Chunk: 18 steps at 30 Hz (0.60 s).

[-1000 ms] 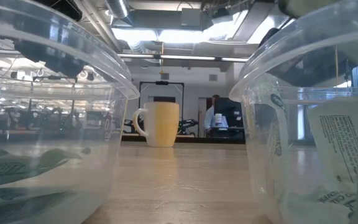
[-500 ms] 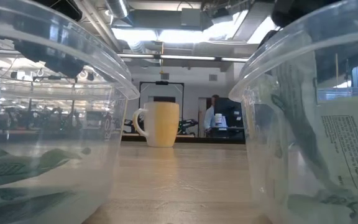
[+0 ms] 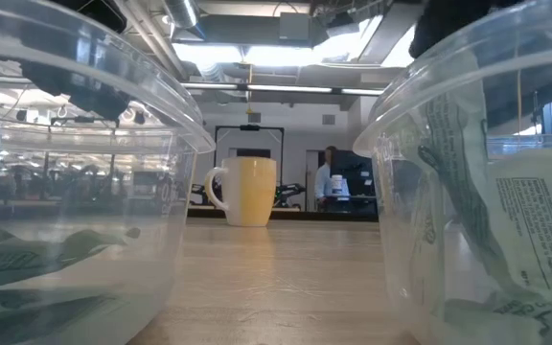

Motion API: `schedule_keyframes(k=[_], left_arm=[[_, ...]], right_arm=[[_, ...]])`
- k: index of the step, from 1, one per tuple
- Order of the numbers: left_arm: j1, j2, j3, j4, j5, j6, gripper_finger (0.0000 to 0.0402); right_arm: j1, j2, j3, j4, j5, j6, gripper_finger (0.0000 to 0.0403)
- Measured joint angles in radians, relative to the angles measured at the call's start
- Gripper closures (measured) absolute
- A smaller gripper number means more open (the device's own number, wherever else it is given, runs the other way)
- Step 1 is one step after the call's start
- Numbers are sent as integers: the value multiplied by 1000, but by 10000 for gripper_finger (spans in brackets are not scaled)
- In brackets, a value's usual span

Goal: Pick and place items into bin
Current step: Put the green stevia packet into the right transparent bin

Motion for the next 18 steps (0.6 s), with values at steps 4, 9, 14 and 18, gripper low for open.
schedule_keyframes(k=[4, 9, 14, 18], left_arm=[[0, -4, 0, -3, 0, 50, 331], [24, -95, 0, -11, 0, 60, 331], [48, -238, 0, -49, -3, 74, 332], [70, -345, 0, -110, -23, 87, 332]], right_arm=[[-64, -41, 0, -189, 115, 8, 322], [-165, -33, 0, -364, 127, 60, 322], [-261, -29, -1, -540, 131, 138, 322], [-338, -30, -4, -625, 131, 221, 322]])
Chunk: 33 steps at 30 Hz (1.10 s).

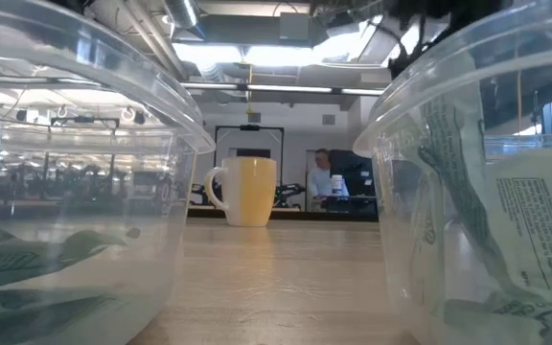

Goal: Pick and place items into bin
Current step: Put the green stevia packet into the right transparent bin

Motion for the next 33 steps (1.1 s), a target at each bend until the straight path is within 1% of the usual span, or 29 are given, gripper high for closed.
schedule_keyframes(k=[4, 9, 12, 15, 18, 21, 24, 26, 33], left_arm=[[16, -105, -1, -50, -70, 15, 332], [32, -238, -1, -121, -119, 12, 332], [33, -330, -3, -147, -134, 18, 332], [33, -435, -16, -171, -136, 29, 332], [33, -524, -31, -169, -159, 17, 332], [33, -533, -39, -165, -187, 15, 332], [33, -518, -51, -144, -208, 21, 332], [33, -512, -71, -161, -230, 22, 332], [33, -513, -102, -151, -232, 0, 332]], right_arm=[[-79, 0, -40, -18, 0, 70, 322], [-188, 0, -142, 7, 0, 176, 322], [-238, 0, -207, 81, 0, 202, 322], [-269, 0, -254, 188, 0, 196, 322], [-292, 0, -290, 277, -1, 177, 322], [-309, 0, -309, 320, -1, 163, 322], [-325, 0, -314, 327, 0, 148, 322], [-332, 0, -314, 331, 0, 148, 322], [-347, 0, -314, 336, 0, 144, 322]])
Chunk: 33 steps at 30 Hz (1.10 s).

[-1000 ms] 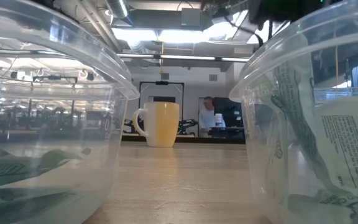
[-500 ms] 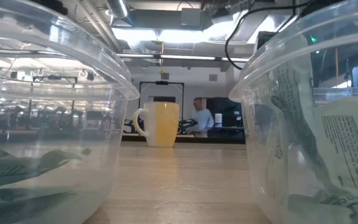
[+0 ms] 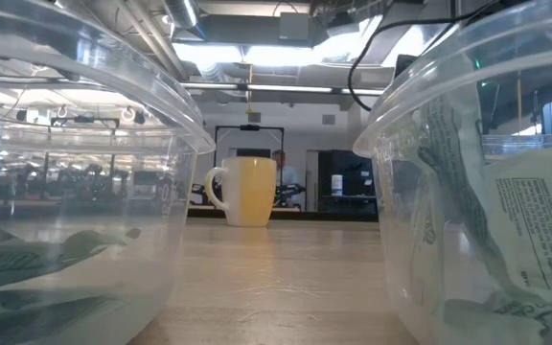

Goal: Pick and place items into bin
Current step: Put the green stevia packet into the right transparent bin

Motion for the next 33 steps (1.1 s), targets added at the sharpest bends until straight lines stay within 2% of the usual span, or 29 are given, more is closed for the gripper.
schedule_keyframes(k=[22, 28, 33], left_arm=[[0, 0, 0, 6, 29, -5, 331], [0, 0, 1, 6, 37, -8, 331], [0, 0, 1, 7, 37, -8, 331]], right_arm=[[0, 0, -22, 11, 0, 55, 322], [1, -4, -122, 189, -35, 56, 322], [1, -5, -140, 201, -36, 77, 322]])
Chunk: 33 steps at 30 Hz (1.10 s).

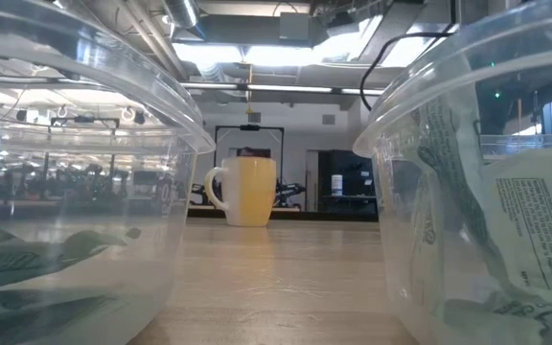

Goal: Pick and place items into bin
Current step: Put the green stevia packet into the right transparent bin

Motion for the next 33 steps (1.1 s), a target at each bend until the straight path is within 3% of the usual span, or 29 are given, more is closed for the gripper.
schedule_keyframes(k=[10, 19, 25, 33], left_arm=[[0, 0, 0, 0, 0, 0, 331], [0, 0, 0, 0, 0, 8, 331], [0, 0, 0, -1, 0, 8, 331], [0, 0, 1, -20, -15, 68, 331]], right_arm=[[0, 2, -2, -6, -14, -20, 324], [-1, 2, -2, -35, -13, -49, 391], [0, 3, -1, -37, -2, -92, 395], [46, -40, 143, -129, -47, -210, 401]])
